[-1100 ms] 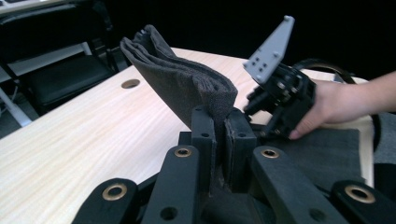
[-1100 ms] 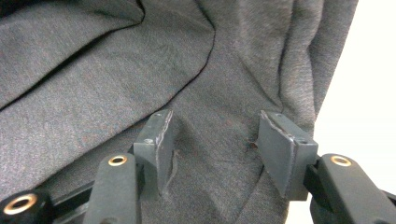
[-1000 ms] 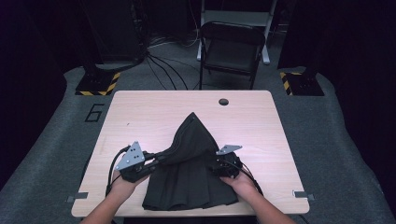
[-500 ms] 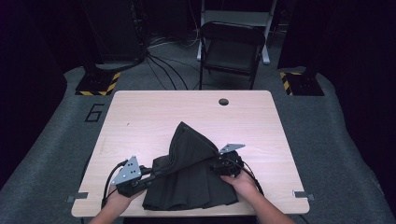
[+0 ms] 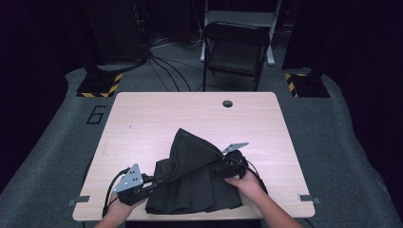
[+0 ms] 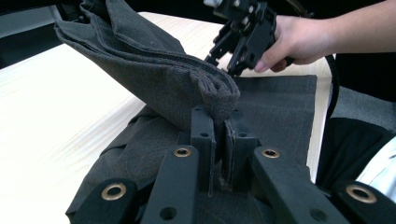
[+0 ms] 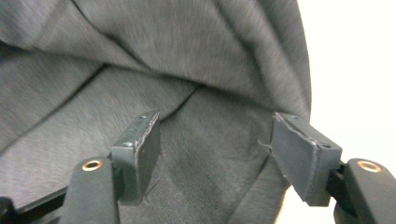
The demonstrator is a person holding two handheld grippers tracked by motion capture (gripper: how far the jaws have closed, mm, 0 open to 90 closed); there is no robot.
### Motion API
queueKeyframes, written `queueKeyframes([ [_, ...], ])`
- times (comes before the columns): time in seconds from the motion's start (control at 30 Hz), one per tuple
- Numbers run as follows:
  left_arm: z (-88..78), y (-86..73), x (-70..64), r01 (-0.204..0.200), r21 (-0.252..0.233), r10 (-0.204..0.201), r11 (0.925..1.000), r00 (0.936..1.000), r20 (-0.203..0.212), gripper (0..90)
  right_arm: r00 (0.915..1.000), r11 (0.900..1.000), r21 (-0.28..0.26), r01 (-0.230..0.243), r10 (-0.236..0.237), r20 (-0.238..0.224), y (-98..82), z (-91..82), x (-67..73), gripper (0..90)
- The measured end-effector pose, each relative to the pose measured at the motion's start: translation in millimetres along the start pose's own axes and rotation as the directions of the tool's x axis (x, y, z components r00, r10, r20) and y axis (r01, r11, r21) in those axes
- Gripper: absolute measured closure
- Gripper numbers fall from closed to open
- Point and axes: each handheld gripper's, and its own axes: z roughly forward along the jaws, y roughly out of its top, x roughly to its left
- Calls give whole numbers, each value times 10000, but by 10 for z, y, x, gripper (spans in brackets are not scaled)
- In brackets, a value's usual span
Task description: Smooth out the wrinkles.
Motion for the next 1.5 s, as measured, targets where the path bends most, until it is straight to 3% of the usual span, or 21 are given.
queueKeyframes([
  [0.07,2,-8,5,-13,-11,13,10000,10000,-34,838,9999,9997,-210,-85,83,-126,51,-69,-6,309],
  [0.23,1,-21,0,-4,30,4,10000,10000,-66,838,9992,9978,-628,218,-238,-323,238,-215,2,247],
  [0.47,1,-35,11,-39,99,39,9999,10000,32,837,9946,9932,-927,710,-776,-691,471,-271,72,198],
  [1.1,5,-76,22,-94,271,93,9996,10000,29,837,9800,9906,-968,962,-1112,-1649,888,-50,151,176],
  [1.5,-5,-103,50,-17,307,20,9995,10000,-88,833,9725,9923,-866,884,-1048,-2082,908,50,144,200],
])
